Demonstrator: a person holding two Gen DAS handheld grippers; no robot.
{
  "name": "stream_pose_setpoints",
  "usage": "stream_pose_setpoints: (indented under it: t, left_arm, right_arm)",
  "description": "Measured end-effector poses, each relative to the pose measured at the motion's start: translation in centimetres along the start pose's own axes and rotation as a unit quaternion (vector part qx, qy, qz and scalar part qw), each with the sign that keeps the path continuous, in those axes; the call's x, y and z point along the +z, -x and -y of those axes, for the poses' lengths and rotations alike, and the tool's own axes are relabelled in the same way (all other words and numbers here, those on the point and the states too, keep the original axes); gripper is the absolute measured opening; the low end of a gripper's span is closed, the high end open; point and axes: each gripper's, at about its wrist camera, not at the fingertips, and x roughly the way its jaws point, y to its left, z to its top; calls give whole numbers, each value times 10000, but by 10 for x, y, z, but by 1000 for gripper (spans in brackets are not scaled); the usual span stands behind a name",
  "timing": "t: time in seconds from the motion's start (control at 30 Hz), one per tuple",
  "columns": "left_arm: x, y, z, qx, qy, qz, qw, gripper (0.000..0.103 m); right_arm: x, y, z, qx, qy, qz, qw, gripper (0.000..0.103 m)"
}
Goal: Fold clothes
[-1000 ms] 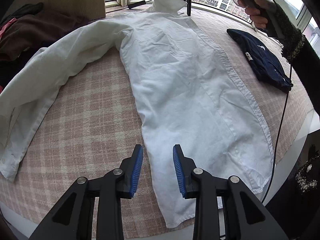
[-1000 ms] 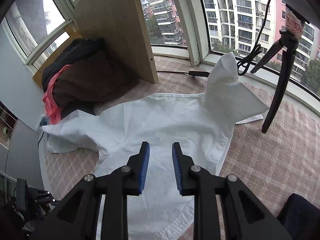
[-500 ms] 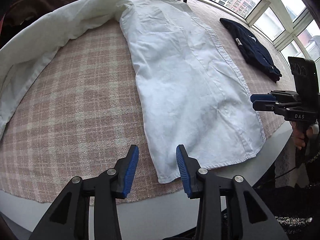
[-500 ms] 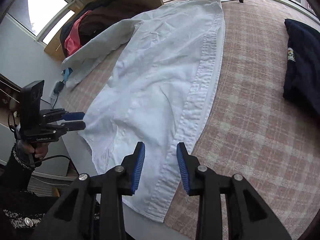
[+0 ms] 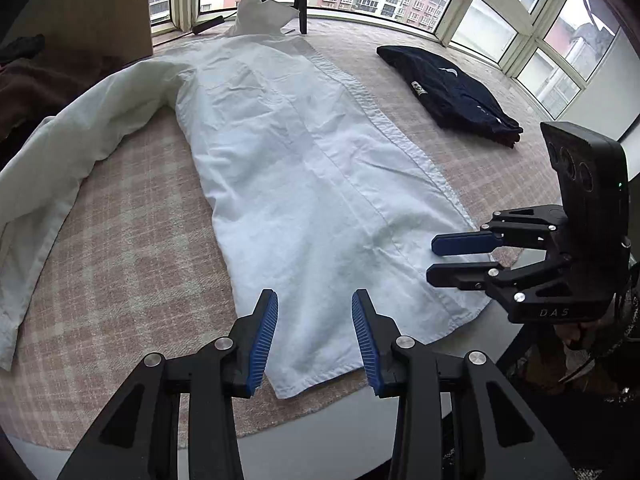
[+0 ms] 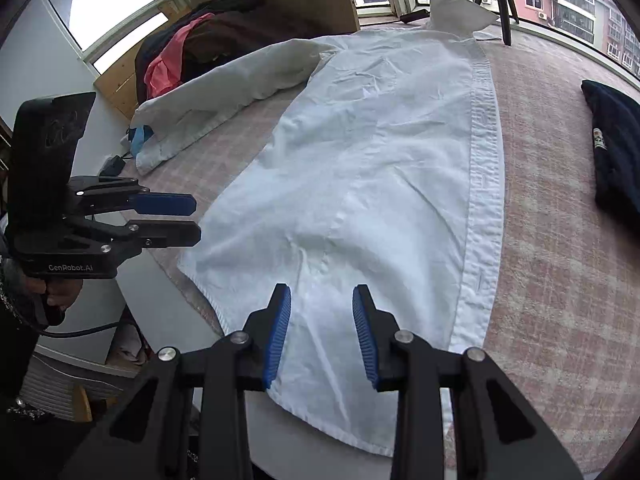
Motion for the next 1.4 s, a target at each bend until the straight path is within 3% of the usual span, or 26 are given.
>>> stream_pose_setpoints:
  t: [0.07, 0.17, 0.27, 0.33, 0.4, 0.43, 0.47, 0.57, 0.67, 0.77, 0.9, 1.0, 1.1, 1.23, 1.4]
  left_arm:
    - [1, -19, 6, -61, -190, -267, 9994, 36]
    - [-16, -22, 10, 281, -627, -426, 9967, 33]
    - [-15, -10, 13, 251, -537, -404, 9974, 30]
    - [-1, -4, 28, 52, -735, -119, 9972, 30]
    - [15, -9, 43, -78, -961, 22, 9953, 18]
    - [22, -18, 50, -96, -1082, -5, 9941, 11]
    - [30, -27, 57, -115, -1202, -32, 9927, 11]
    - [29, -62, 67, 6, -1530, -494, 9870, 9]
    - [7, -54, 71, 79, -1826, -429, 9822, 9]
    - [-26, -35, 59, 97, -1768, -528, 9828, 9]
    - [-59, 7, 25, 193, -1193, -554, 9911, 12]
    - [-66, 43, -12, 490, -544, -314, 9968, 18]
    - [-66, 83, -58, 980, 69, 78, 9951, 25]
    - [-72, 129, -128, 1624, 945, 485, 9810, 33]
    - [-83, 166, -199, 2126, 2073, 910, 9505, 36]
  right_arm:
    - [-12, -8, -10, 19, 61, -207, 9998, 32]
    - [-31, -7, -20, 53, 70, -443, 9990, 32]
    - [-37, 25, -3, 190, -444, 29, 9988, 32]
    - [-29, 38, 12, 193, -847, 483, 9950, 31]
    - [-18, 41, 24, 49, -1079, 815, 9908, 9]
    - [-13, 37, 30, 18, -1147, 852, 9897, 8]
    - [-8, 32, 35, -8, -1214, 875, 9887, 8]
    - [-6, 10, 44, -108, -1281, 670, 9894, 8]
    - [-22, -6, 41, -185, -1132, 259, 9931, 8]
    - [-54, 9, 38, -152, -1049, 115, 9943, 7]
    - [-80, 47, 47, 21, -1541, 134, 9880, 7]
    - [-63, 80, 45, 213, -1530, 540, 9865, 7]
    - [-23, 113, 37, 456, -1253, 1011, 9859, 8]
    - [45, 148, 23, 753, -587, 1476, 9844, 9]
    - [128, 158, 11, 1143, -25, 1746, 9780, 17]
